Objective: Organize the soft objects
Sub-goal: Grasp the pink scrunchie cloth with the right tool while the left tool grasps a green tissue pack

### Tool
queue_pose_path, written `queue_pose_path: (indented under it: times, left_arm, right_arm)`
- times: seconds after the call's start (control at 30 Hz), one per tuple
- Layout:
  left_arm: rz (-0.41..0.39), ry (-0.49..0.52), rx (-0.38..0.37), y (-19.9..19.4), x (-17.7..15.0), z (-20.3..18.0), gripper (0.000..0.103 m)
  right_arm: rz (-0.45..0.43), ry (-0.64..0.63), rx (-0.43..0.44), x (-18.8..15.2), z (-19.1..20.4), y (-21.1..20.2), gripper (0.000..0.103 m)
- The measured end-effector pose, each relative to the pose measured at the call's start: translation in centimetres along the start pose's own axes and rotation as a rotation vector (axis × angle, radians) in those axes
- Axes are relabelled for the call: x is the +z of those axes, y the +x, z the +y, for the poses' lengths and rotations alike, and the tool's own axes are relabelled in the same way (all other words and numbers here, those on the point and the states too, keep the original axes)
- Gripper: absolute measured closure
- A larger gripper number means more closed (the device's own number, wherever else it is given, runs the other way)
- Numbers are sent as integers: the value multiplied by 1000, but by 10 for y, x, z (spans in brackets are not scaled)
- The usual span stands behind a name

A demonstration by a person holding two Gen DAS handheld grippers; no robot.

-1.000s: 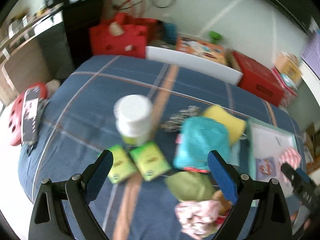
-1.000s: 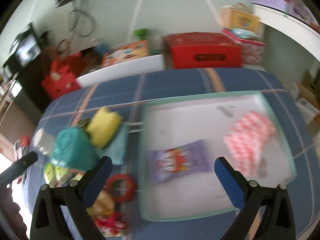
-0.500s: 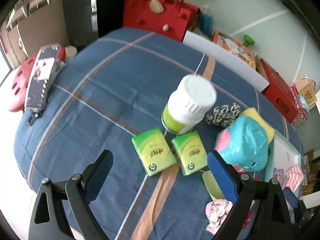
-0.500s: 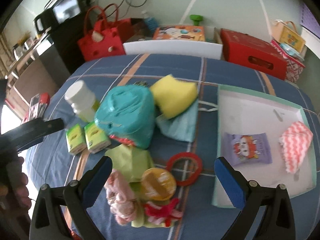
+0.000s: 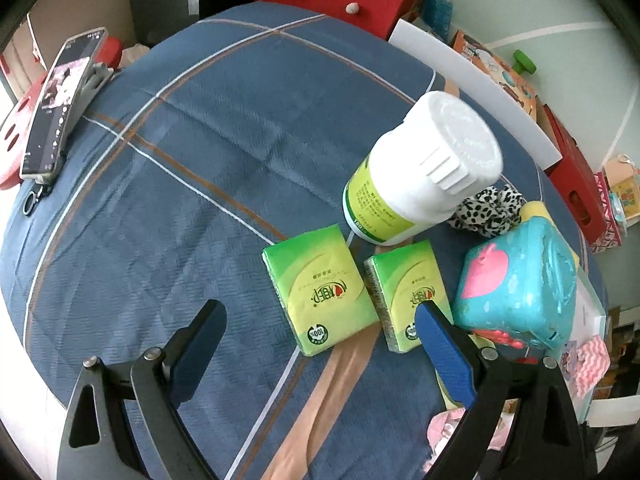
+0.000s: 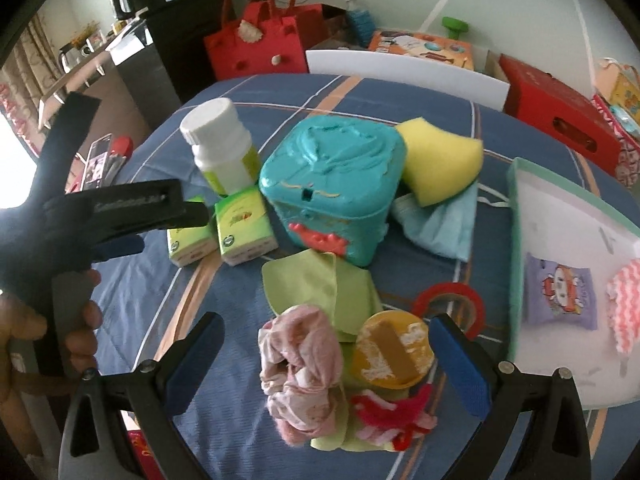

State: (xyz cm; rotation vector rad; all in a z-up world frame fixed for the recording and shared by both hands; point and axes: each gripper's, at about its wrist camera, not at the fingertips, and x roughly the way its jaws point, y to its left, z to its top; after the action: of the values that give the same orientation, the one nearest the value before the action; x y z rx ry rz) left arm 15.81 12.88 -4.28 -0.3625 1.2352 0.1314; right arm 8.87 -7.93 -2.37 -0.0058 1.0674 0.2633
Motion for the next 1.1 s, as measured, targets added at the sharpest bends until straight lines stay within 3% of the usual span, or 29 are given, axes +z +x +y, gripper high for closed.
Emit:
queue_pose_path:
  times: [0.2,0.37,0.43,0.53,0.6,0.73,0.93,1.1]
  left_arm:
    - [-11,-26,17,9,8,2,8]
    - [5,-25,14,21,11,-2,10]
    - [13,-31,1,24,13,-4,16]
    - [11,-21,-17,26,14,-6,29]
    - [7,-7,-30,25,14,-7,46]
    - [4,4,-44,21,9,-8,48]
    - [-25,-24,-56,9,6,0,49]
    - [-107,-37,-88,-23,5,3,49]
  right_arm:
    - [-5,8,40,0,1,0,3]
    - [7,27,69,-1,-3,2,29]
    - [18,39,93,-2,-5,2,46]
    - [34,51,117,-3,-6,5,58]
    - [39,51,115,-4,-7,6,67]
    - [27,51,117,-4,-7,4,79]
    - [-4,49,119,0,-8,-3,89]
    - [-54,44,124,3,-7,-18,91]
